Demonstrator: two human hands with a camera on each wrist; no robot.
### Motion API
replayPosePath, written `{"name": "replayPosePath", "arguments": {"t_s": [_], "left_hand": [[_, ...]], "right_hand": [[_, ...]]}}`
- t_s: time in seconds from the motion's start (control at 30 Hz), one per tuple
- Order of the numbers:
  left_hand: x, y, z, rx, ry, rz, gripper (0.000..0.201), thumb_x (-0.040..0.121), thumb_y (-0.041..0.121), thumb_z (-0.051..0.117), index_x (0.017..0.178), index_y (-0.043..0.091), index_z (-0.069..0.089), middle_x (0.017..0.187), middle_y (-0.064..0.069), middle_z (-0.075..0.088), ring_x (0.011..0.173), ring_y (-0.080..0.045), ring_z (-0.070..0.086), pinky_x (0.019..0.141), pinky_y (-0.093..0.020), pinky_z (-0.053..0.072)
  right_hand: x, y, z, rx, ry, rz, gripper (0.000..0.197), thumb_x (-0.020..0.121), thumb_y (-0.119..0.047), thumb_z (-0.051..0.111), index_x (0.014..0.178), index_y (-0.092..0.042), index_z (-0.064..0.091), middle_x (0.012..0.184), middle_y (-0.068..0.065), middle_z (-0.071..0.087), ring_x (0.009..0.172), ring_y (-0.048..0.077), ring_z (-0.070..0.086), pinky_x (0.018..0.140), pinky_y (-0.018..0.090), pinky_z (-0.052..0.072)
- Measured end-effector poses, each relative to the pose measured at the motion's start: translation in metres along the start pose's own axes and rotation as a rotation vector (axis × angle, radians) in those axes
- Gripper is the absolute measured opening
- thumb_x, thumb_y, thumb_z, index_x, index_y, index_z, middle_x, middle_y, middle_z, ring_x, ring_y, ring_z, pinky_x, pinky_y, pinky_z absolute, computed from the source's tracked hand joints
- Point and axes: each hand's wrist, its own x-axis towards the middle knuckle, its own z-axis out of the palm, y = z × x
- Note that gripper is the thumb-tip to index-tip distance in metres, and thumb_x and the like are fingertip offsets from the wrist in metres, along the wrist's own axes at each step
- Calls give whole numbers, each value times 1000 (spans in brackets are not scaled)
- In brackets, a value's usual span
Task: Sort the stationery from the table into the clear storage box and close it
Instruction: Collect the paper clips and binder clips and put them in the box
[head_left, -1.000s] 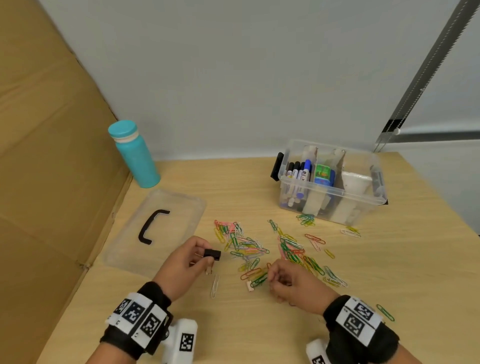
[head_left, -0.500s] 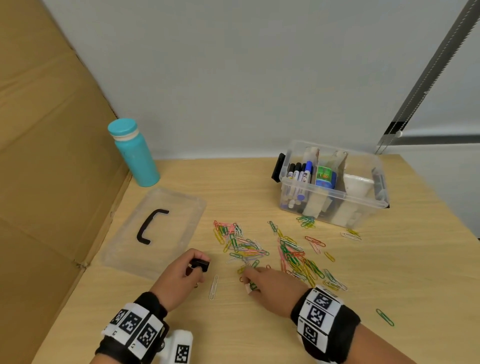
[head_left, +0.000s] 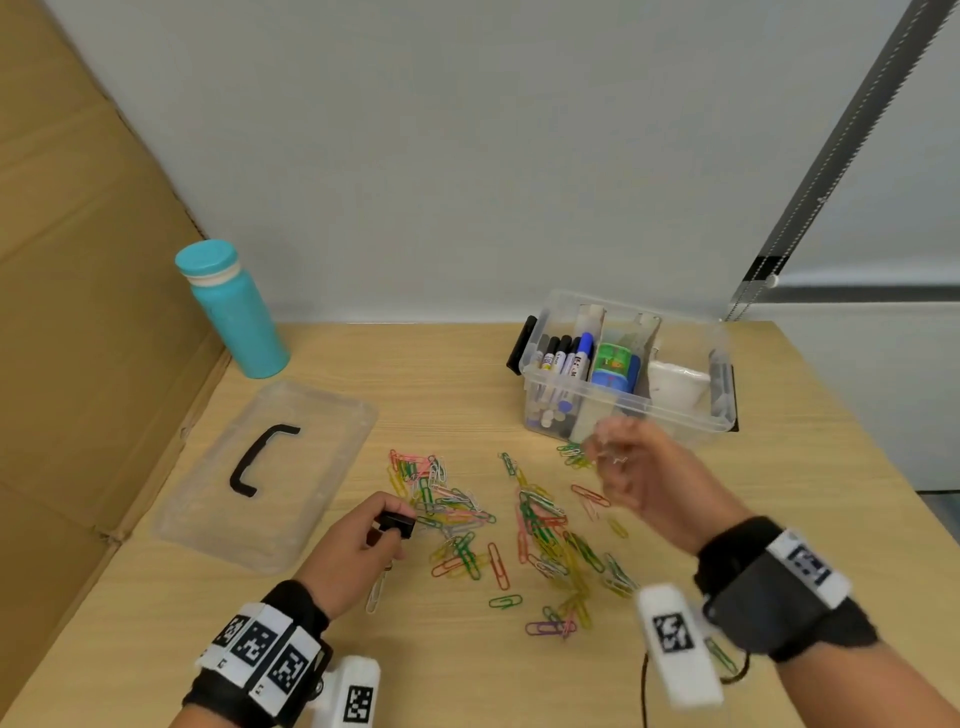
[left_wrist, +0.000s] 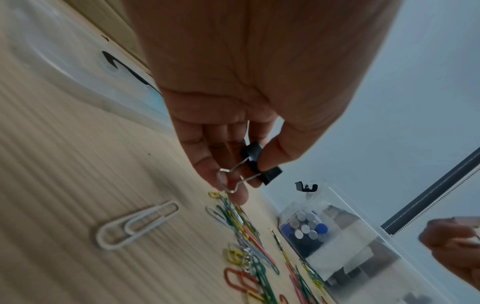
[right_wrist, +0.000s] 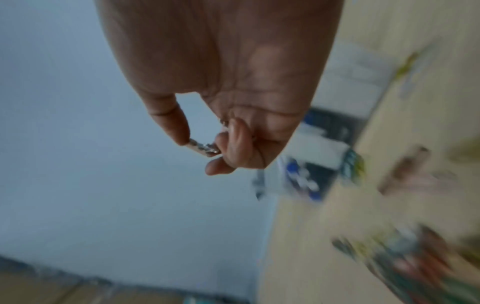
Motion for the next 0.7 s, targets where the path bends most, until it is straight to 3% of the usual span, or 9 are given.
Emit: {"name": "replayPosePath", "arguments": {"t_s": [0.17, 0.33, 0.4, 0.47, 0.53, 0.6, 0.7], "left_hand": [[1, 7, 14, -13, 1, -13, 27, 93, 2, 45, 99, 24, 58, 99, 1, 63, 79, -18, 66, 66, -24, 48], [1, 17, 31, 9, 10, 6, 27, 92, 2, 47, 100, 24, 59, 98, 3, 64, 73, -9, 64, 67, -25, 49], [1, 21, 36, 7, 13, 18, 27, 92, 3, 47, 100, 25, 59, 97, 2, 65, 70, -5, 62, 69, -28, 48], [0, 24, 42, 11, 17, 27, 26, 92, 4, 48, 101, 26, 59, 98, 2, 65, 71, -6, 62, 70, -27, 50], [-2, 28, 47, 10, 16, 39, 27, 93, 5, 48, 104, 26, 59, 105, 4, 65, 74, -10, 64, 72, -26, 51], [-3, 31, 52, 4, 25, 48, 27, 94, 6, 48, 107, 27, 56, 110, 5, 64, 77, -11, 66, 74, -27, 53], [-5, 43, 59, -6, 54, 46, 26, 94, 9, 51, 110, 30, 50, 110, 3, 63, 79, -12, 68, 78, -34, 56]], "right_hand": [[23, -72, -59, -102, 291, -107, 7, 93, -14, 46, 90, -13, 52, 74, 3, 54, 48, 8, 35, 37, 17, 28], [76, -100, -101, -405, 490, 61, 12, 93, -9, 51, 101, -3, 55, 84, 10, 53, 57, 11, 38, 49, 20, 35], [92, -101, -114, -439, 497, 145, 23, 92, -6, 54, 113, 3, 57, 92, 13, 59, 66, 14, 49, 57, 21, 43], [103, -98, -123, -459, 460, 178, 30, 91, -4, 55, 121, 3, 55, 118, 18, 60, 95, 24, 60, 73, 25, 50], [108, -95, -126, -450, 442, 134, 41, 91, -3, 53, 131, 3, 47, 137, 22, 48, 122, 34, 51, 92, 36, 50], [101, -91, -125, -442, 464, 51, 44, 91, -1, 48, 135, 1, 44, 140, 24, 45, 127, 38, 46, 102, 45, 45], [72, -76, -121, -826, 533, -117, 40, 93, -5, 42, 132, -8, 51, 135, 13, 51, 120, 30, 53, 103, 46, 44]]}}
